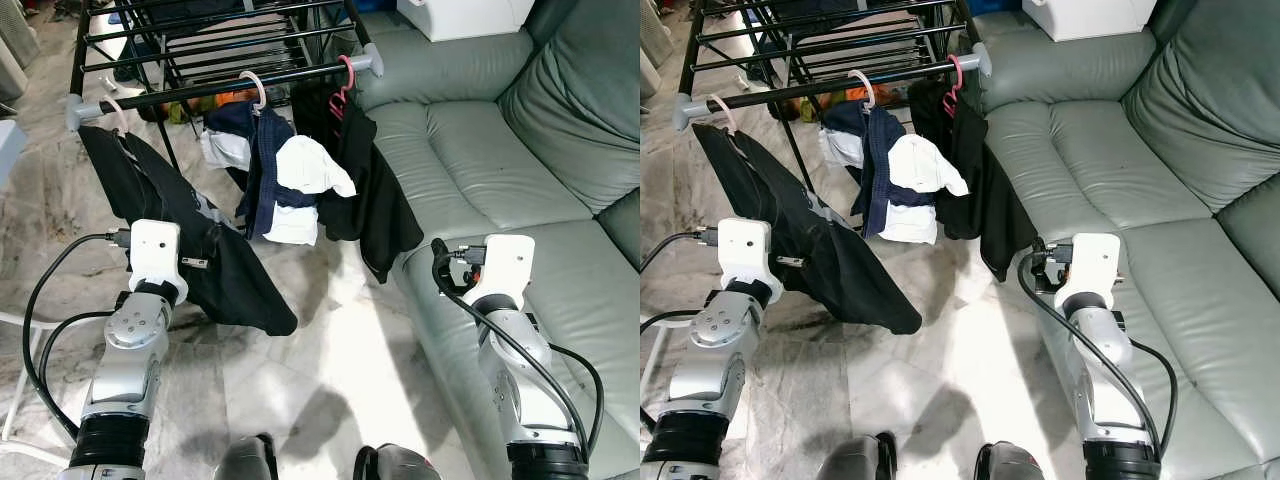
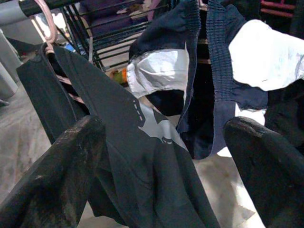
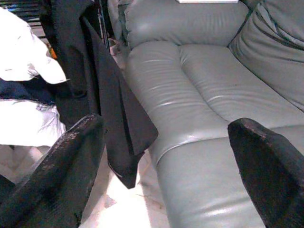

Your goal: Hang hanger

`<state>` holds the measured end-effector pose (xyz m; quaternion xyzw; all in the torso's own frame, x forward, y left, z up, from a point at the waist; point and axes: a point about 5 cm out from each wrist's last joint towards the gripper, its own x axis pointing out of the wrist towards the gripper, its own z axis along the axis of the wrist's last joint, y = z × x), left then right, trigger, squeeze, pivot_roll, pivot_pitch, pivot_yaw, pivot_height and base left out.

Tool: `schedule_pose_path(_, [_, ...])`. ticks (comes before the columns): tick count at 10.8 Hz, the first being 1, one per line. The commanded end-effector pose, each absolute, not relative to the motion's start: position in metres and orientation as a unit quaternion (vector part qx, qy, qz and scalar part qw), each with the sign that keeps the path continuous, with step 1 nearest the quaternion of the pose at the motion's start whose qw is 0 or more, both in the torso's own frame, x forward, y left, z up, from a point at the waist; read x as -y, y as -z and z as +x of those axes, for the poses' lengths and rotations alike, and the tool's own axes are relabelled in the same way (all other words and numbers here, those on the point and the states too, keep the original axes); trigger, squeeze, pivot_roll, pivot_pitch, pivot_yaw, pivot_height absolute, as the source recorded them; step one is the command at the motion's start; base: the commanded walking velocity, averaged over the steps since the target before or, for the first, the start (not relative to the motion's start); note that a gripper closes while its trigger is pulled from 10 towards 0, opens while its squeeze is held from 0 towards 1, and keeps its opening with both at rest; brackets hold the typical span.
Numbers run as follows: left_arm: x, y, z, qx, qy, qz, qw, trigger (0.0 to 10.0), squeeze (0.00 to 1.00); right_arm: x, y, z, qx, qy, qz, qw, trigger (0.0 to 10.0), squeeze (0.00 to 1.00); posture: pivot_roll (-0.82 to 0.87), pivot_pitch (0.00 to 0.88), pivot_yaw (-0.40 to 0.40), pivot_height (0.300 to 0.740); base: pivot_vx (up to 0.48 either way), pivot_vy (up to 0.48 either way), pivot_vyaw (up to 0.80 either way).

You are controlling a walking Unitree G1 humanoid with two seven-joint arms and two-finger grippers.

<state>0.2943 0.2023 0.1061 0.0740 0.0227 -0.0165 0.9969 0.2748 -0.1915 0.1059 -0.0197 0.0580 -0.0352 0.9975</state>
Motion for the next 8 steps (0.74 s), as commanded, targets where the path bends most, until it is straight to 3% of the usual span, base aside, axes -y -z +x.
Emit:
schedule_pose_path(1, [-0.205, -0.111, 0.295, -0.013, 0.012, 0.076, 0.997, 10.0, 0.00, 0.189, -0.108, 0.277, -0.053, 0.034, -0.018, 0.998, 10.0, 0.00, -0.05, 0.129, 0.039, 0.740, 0.000, 0.000, 0.00])
schedule_pose_path(4, [-0.200, -0.107, 0.297, -0.016, 0.020, 0.060, 0.998, 10.0, 0.00, 0.181, -0.109, 0.276, -0.038, -0.013, -0.005, 0.999, 10.0, 0.00, -0.07, 0.117, 0.020, 0.740, 0.000, 0.000, 0.00])
schedule_pose_path(8, [-0.199, -0.107, 0.297, -0.019, 0.022, 0.045, 0.999, 10.0, 0.00, 0.178, -0.111, 0.275, -0.024, -0.024, 0.011, 0.999, 10.0, 0.00, -0.07, 0.119, 0.021, 0.740, 0.000, 0.480, 0.00])
